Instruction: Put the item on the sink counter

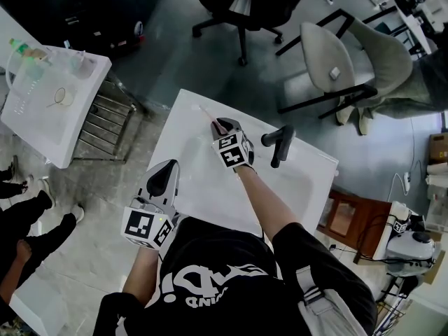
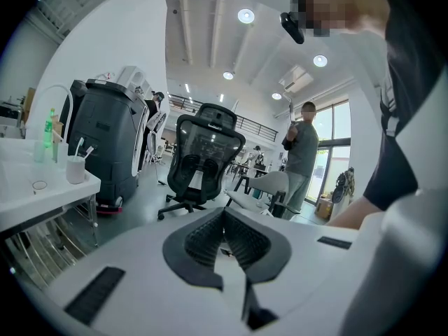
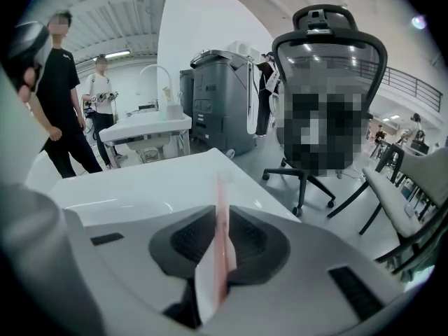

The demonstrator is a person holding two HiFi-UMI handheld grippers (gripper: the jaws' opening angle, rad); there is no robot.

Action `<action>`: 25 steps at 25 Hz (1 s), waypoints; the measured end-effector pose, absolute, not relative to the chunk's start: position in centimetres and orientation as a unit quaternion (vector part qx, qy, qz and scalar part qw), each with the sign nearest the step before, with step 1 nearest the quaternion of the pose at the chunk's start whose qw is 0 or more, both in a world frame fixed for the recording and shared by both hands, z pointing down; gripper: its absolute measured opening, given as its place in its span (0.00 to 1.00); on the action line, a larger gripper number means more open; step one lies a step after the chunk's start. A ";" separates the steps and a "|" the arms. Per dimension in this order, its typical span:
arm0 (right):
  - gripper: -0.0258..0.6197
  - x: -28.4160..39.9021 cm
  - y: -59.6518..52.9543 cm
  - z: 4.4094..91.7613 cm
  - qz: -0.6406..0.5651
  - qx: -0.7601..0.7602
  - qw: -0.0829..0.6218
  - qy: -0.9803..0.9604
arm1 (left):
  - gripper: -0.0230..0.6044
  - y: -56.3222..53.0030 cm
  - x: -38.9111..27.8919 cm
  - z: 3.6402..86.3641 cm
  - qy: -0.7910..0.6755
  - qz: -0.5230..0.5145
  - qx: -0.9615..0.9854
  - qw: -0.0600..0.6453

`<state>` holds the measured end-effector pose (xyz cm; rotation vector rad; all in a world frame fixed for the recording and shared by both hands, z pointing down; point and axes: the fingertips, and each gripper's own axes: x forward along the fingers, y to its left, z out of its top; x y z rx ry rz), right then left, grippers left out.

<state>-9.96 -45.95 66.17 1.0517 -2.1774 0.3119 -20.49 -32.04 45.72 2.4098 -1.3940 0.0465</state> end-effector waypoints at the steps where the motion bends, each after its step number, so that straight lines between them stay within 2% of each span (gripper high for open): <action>1: 0.13 -10.0 -45.9 66.2 0.119 0.404 0.344 -0.839 | 0.07 -32.0 -20.5 45.7 -0.493 0.016 0.851 0.178; 14: 0.13 -9.7 -45.4 65.3 0.113 0.409 0.330 -0.843 | 0.07 -31.5 -20.7 45.6 -0.494 0.013 0.851 0.178; 25: 0.11 -10.1 -42.5 56.5 0.114 0.417 0.221 -0.874 | 0.07 -30.7 -19.3 44.6 -0.478 0.007 0.863 0.166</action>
